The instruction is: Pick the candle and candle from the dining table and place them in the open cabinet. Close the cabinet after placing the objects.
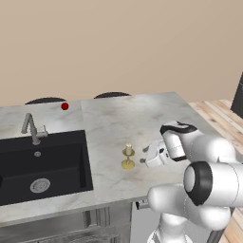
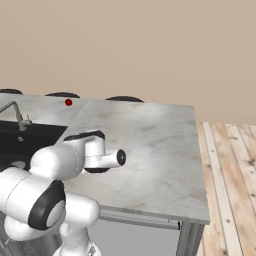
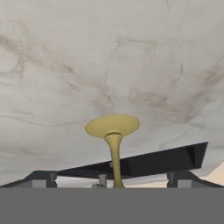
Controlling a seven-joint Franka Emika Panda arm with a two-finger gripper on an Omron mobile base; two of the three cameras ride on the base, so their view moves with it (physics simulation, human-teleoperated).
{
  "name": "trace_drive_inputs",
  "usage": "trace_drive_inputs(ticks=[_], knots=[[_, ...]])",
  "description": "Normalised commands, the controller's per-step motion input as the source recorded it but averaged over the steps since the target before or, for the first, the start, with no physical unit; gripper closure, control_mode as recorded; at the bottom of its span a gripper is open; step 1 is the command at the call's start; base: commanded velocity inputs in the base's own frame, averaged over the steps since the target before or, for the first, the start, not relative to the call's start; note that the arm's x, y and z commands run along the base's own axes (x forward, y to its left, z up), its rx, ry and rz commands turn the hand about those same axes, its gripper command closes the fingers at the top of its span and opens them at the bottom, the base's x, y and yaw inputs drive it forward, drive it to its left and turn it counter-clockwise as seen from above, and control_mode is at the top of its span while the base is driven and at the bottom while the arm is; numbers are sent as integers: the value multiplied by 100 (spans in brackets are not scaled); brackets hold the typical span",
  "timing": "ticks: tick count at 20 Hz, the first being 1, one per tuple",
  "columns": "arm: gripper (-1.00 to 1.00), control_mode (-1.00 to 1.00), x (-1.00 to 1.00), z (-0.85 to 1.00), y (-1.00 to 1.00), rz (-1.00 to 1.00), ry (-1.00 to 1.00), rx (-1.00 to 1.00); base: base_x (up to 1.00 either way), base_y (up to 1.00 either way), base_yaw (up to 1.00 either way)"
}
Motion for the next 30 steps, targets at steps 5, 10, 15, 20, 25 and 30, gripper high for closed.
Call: trace_drive_inputs(ticks=[5,10,15,20,25,30], knots=[[-100,-100,9,0,3,0,0,2,0,0,0],[-100,-100,2,0,12,3,0,2,0,0,0],[-100,-100,2,-4,15,3,0,1,0,0,0],[-100,-100,7,-9,12,2,0,1,0,0,0],[-100,-100,1,-12,8,1,0,1,0,0,0],[-100,-100,0,-13,9,2,0,2,0,0,0]])
